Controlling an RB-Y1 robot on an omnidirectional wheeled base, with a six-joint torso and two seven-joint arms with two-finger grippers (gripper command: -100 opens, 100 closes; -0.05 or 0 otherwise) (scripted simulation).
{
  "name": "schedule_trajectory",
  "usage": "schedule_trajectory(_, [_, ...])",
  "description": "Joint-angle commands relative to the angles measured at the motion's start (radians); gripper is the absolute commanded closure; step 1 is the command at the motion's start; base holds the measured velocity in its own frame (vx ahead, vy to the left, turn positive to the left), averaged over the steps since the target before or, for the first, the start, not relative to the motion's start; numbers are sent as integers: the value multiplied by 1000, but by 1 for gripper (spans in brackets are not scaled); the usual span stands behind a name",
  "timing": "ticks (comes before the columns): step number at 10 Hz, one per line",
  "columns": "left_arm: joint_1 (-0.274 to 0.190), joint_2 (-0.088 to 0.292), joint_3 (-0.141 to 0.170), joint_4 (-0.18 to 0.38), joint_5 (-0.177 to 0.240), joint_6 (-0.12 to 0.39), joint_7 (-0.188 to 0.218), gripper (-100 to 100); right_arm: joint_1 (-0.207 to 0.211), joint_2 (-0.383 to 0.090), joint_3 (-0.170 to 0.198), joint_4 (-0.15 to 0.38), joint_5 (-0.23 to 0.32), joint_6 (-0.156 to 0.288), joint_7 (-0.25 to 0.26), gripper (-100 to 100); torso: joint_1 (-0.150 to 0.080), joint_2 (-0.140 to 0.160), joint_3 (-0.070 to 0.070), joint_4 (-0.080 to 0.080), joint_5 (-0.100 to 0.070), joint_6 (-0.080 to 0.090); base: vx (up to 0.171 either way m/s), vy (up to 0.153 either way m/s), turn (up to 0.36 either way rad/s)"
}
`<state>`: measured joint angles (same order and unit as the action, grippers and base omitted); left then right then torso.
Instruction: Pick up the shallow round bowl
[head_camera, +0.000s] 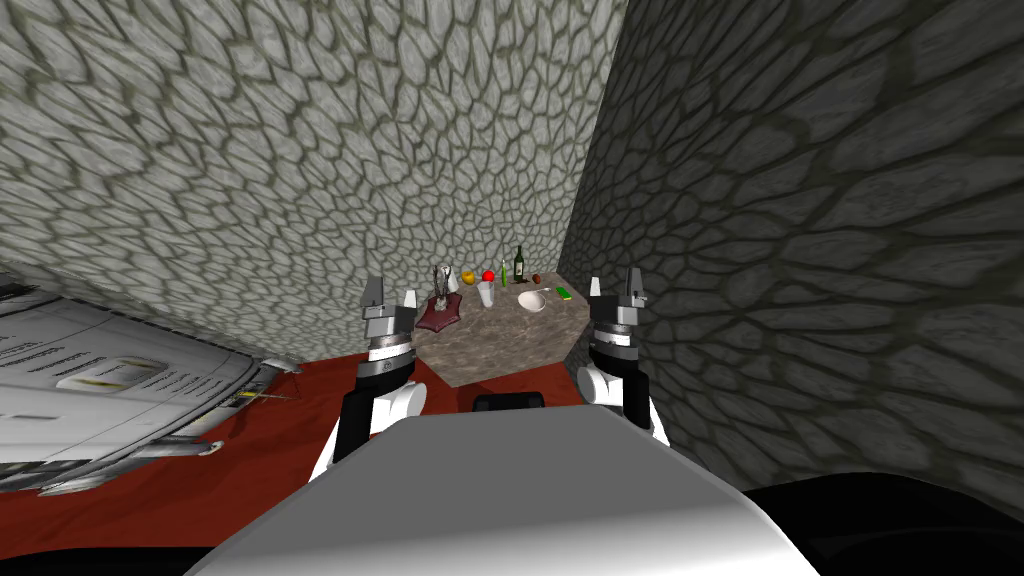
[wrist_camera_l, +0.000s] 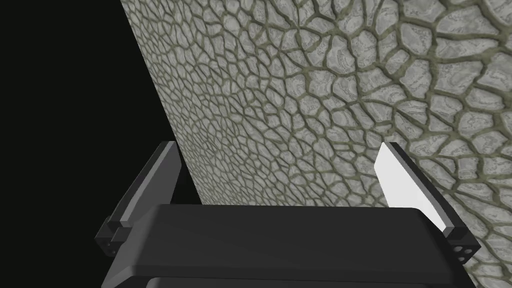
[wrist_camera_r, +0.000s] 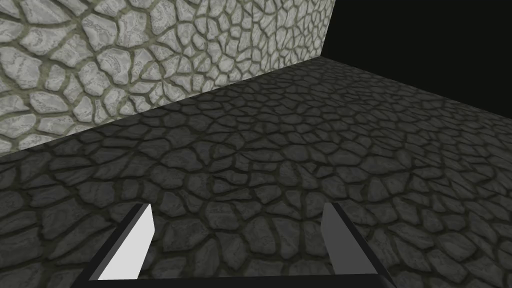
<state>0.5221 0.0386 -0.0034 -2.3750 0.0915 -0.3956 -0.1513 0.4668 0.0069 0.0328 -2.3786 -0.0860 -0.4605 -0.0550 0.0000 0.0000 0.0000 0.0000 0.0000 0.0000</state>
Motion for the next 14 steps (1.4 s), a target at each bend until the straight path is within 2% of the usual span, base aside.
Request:
schedule_trajectory(1, [0, 0, 0, 0, 0, 0, 0, 0, 20, -33, 10, 21, 9, -8, 5, -100, 0, 0, 0, 0, 0, 0, -41, 15, 75])
schedule_trajectory(5, [0, 0, 0, 0, 0, 0, 0, 0, 87, -134, 45, 113, 36, -28, 24, -100, 3, 5, 3, 1, 1, 0, -77, 39, 102])
schedule_trajectory(6, [0, 0, 0, 0, 0, 0, 0, 0, 87, -134, 45, 113, 36, -28, 24, -100, 3, 6, 4, 1, 1, 0, -52, 38, 30])
schedule_trajectory(8, [0, 0, 0, 0, 0, 0, 0, 0, 128, -201, 67, 177, 53, -39, 39, -100, 2, 3, 2, 1, 0, 0, -42, 48, 136])
schedule_trajectory(9, [0, 0, 0, 0, 0, 0, 0, 0, 128, -203, 67, 186, 53, -39, 39, -100, 3, 3, 2, 1, 1, 0, -35, 39, 68])
schedule_trajectory(11, [0, 0, 0, 0, 0, 0, 0, 0, 171, -270, 91, 257, 72, -49, 57, -100, 2, 2, 1, 1, 1, 0, -32, 63, 193])
schedule_trajectory(12, [0, 0, 0, 0, 0, 0, 0, 0, 171, -283, 91, 273, 72, -49, 57, -100, 4, 2, 1, 1, 1, 0, -19, 56, 82])
schedule_trajectory(13, [0, 0, 0, 0, 0, 0, 0, 0, 191, -311, 104, 319, 81, -54, 67, -100, 3, 2, 1, 1, 1, 0, -10, 59, 169])
schedule_trajectory(14, [0, 0, 0, 0, 0, 0, 0, 0, 191, -326, 104, 322, 81, -54, 67, -100, 3, 2, 1, 0, 1, 0, -3, 42, 84])
